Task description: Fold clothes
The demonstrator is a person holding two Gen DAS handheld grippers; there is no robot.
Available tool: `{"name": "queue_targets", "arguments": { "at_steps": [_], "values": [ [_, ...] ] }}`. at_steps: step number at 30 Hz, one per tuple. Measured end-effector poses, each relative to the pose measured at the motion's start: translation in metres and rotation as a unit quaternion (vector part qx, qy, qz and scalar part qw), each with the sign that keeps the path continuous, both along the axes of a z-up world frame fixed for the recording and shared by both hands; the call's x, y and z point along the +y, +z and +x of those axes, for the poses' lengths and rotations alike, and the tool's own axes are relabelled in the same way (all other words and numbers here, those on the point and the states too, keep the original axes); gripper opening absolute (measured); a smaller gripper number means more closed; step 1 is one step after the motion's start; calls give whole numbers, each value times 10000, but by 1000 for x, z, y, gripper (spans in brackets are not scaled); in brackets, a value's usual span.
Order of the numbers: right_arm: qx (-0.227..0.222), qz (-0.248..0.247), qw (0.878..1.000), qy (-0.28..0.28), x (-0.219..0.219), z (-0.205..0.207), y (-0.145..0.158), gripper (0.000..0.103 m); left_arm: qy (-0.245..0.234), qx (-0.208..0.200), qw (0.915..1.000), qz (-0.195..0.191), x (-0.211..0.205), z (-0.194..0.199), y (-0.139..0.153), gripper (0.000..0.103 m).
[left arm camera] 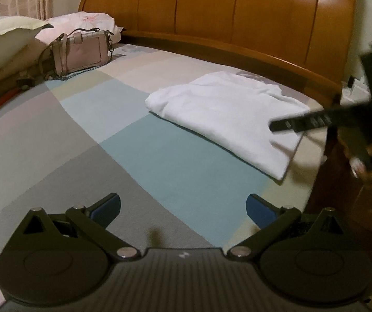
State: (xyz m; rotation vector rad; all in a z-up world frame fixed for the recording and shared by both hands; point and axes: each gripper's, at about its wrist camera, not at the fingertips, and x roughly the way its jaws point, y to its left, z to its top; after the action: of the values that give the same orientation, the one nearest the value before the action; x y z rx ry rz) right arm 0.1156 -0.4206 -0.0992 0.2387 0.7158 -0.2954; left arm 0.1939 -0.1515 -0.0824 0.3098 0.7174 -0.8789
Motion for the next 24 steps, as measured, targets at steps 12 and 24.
{"name": "queue_targets", "arguments": {
  "at_steps": [12,24],
  "values": [
    [659,289,9970,-299,58,-62,-9,103,191,101,9997,-117,0,-33,13,102],
    [648,-139,9962,-560,92,-106,24,103,330,-51,9994,-12,1,-75,33,102]
  ]
}}
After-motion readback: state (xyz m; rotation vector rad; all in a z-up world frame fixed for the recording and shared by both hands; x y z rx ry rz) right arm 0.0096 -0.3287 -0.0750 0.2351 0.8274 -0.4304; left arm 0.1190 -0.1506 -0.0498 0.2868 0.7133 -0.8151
